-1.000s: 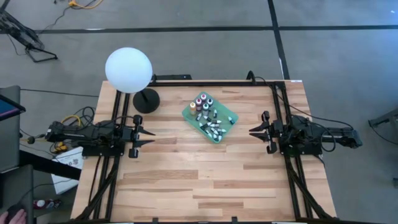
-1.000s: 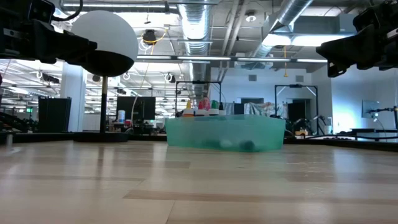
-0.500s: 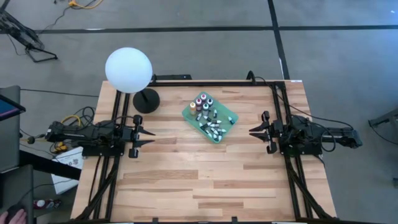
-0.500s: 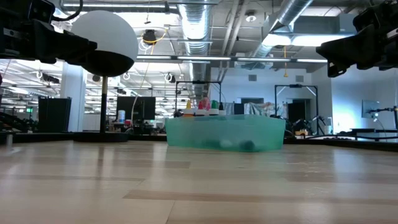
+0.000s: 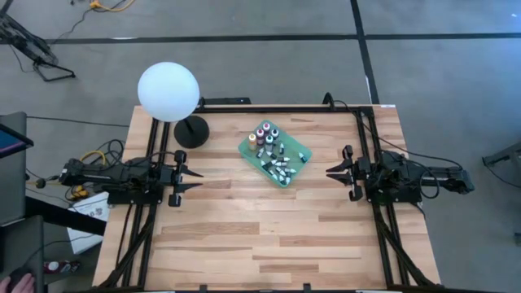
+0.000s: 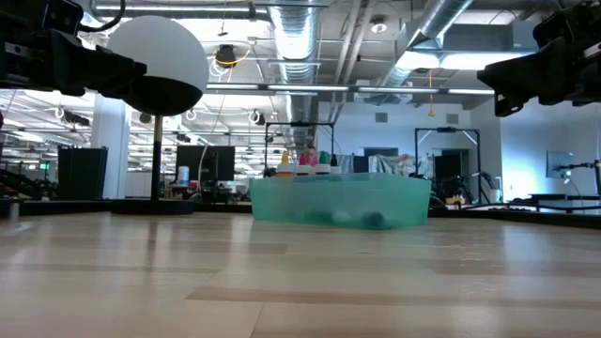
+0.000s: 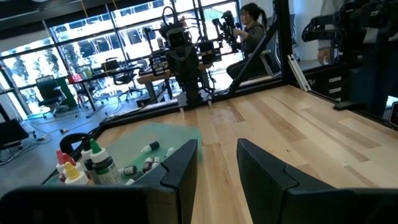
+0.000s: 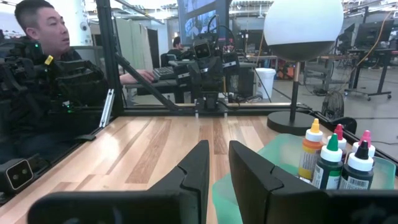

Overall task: Pick & Place food coloring
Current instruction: Return to Home Position

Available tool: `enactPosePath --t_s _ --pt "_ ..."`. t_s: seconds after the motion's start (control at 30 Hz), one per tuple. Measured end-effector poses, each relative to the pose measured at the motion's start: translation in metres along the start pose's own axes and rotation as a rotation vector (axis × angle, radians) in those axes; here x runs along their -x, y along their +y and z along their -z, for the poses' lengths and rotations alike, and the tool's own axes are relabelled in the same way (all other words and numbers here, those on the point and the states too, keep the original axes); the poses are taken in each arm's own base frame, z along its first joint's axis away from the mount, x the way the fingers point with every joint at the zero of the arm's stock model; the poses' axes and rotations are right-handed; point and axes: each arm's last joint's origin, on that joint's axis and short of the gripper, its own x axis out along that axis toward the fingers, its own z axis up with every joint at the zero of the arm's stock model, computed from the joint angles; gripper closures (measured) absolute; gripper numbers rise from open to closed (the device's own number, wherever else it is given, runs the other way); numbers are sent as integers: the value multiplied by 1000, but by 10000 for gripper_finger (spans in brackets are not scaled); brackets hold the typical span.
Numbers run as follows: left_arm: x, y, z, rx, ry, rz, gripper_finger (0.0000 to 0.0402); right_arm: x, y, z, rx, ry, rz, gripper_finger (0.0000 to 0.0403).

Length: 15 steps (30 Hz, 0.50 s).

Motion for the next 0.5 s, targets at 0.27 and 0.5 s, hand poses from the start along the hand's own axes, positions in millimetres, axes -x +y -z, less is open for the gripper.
enactPosePath --t_s 0.27,0.5 --pt "0 0 0 5 0 0 294 0 0 0 0 0 0 349" --pt "0 0 0 0 0 0 294 0 0 0 0 0 0 349"
